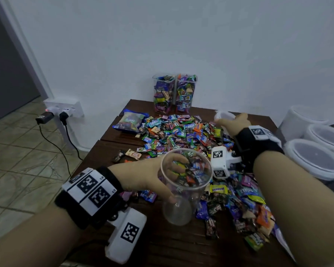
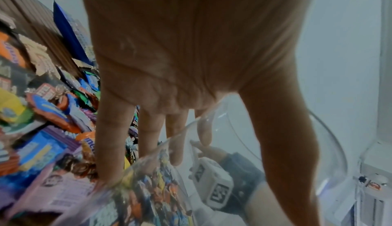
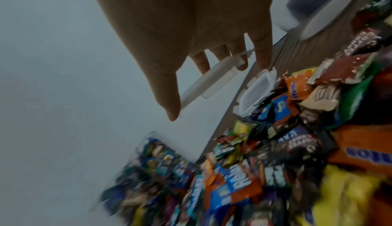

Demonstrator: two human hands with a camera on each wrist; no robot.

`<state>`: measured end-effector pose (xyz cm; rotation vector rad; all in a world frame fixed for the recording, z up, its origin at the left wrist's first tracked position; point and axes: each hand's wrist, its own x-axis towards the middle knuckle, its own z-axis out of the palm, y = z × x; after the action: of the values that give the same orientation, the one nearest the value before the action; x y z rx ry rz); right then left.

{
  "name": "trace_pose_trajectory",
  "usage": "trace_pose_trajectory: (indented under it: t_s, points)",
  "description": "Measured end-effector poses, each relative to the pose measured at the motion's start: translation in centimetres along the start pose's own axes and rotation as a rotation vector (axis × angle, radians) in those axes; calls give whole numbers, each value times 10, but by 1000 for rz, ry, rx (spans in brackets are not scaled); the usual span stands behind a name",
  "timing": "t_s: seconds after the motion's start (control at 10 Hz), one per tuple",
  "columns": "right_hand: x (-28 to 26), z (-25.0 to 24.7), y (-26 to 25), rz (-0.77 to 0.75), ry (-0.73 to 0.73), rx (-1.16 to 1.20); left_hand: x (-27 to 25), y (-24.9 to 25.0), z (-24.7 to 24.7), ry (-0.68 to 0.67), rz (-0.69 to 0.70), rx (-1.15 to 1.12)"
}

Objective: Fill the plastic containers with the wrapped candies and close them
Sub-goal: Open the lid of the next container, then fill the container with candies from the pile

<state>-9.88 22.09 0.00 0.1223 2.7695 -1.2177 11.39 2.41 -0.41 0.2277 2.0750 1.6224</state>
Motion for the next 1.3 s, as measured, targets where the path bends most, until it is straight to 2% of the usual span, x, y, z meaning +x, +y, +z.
trace_pose_trajectory:
  t_s: [0.2, 0.3, 0.4, 0.5, 0.6, 0.7, 0.8, 0.9, 1.0, 1.1, 1.2, 1.3]
  points:
    - [62, 18, 19, 180, -146, 105, 5, -5, -5, 9, -7, 41]
    - [64, 16, 27, 134, -56, -89, 5, -7, -7, 11, 28, 76]
    - [88, 15, 39, 187, -22, -141, 3, -1, -5, 12, 45, 165]
    - [136, 12, 63, 237, 101, -39, 4, 0, -6, -19, 79, 183]
    - [147, 13, 62, 202, 198, -123, 2, 1, -4, -12, 52, 147]
    - [67, 3, 8, 120, 127, -225, 0, -2, -3, 2, 46, 134]
    - [51, 7, -4, 15, 135, -406, 0, -8, -2, 19, 18, 171]
    - [36, 13, -10, -79, 69, -427, -8, -7, -6, 58, -5, 293]
    - [15, 11, -13, -201, -15, -473, -22, -7, -18, 147, -111, 417]
    - [-11, 3, -14, -329, -135, -545, -33, -10, -31, 249, -256, 657]
    - [-47, 0, -16, -421, -229, -688, -32, -15, -38, 285, -367, 864]
    - [-73, 3, -10, -493, -345, -760, -27, -20, -37, 270, -524, 954]
